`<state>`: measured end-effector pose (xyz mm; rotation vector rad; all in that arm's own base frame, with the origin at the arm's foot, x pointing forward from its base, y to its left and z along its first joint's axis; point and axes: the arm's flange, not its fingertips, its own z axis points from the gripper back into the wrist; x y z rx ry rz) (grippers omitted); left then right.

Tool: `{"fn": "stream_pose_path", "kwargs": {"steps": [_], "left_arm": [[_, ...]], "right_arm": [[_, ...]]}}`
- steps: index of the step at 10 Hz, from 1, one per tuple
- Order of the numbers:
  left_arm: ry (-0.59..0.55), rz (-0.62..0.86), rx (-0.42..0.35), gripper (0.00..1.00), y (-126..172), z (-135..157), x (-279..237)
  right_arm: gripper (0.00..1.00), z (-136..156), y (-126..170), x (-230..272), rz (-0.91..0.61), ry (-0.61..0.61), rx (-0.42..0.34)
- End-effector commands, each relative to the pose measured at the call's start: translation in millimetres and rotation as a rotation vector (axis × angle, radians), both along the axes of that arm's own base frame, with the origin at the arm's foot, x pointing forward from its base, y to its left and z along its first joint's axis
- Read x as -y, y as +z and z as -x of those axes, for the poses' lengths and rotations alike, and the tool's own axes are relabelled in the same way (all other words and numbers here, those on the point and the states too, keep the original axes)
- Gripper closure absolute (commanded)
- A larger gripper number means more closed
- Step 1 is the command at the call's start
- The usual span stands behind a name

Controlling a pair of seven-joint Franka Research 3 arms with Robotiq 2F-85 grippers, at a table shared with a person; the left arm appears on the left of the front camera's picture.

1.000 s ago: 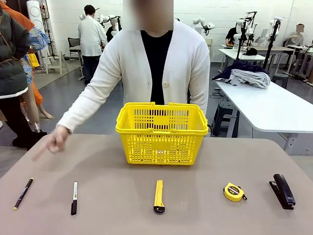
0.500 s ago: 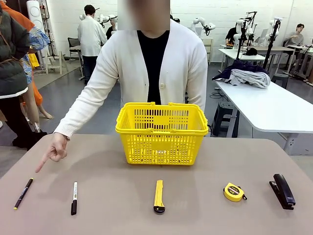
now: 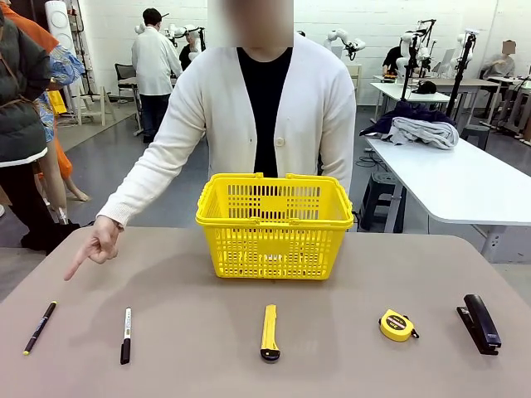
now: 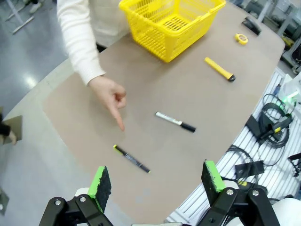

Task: Place the items the person wants into the basket.
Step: Pick up the item the person points to and place it in the Market Basket.

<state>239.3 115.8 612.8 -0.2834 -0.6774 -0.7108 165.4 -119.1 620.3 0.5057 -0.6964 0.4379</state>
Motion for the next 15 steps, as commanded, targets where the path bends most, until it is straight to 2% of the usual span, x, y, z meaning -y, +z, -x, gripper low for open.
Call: {"fn": "stream_pose_path", "kwargs": {"steps": [1,2,3,5,6,7,9,11,12,13,15], "left_arm": [[0.173,-0.288,-0.102,0.0,-9,-19,13],[0.22,-0.455,-0.173,0.0,-28,-36,23],[0.232,-0.53,-0.267,0.0,-54,-52,37],[0.248,-0.448,-0.428,0.0,-115,-75,51],[0.271,-0.409,-0.47,0.0,-147,-81,54],[0.298,-0.379,-0.491,0.0,-180,-86,59],[0.316,-0.419,-0.423,0.0,-214,-91,68],[0.325,-0.394,-0.405,0.0,-235,-96,74],[0.329,-0.387,-0.393,0.0,-236,-99,76],[0.303,-0.419,-0.432,0.0,-194,-133,62],[0.303,-0.419,-0.432,0.0,-194,-133,62]], "right_arm": [[0.0,1,0,-1,-0.002,0.014,0.007],[0.0,1,0,-1,-0.002,0.014,0.007],[0.0,1,0,-1,-0.002,0.014,0.007],[0.0,1,0,-1,-0.002,0.014,0.007],[0.0,1,0,-1,-0.002,0.014,0.007],[0.0,1,0,-1,-0.002,0.014,0.007],[0.0,1,0,-1,-0.002,0.014,0.007],[0.0,1,0,-1,-0.002,0.014,0.007],[0.0,1,0,-1,-0.002,0.014,0.007],[0.0,1,0,-1,-0.002,0.014,0.007],[0.0,1,0,-1,-0.002,0.014,0.007]]}}
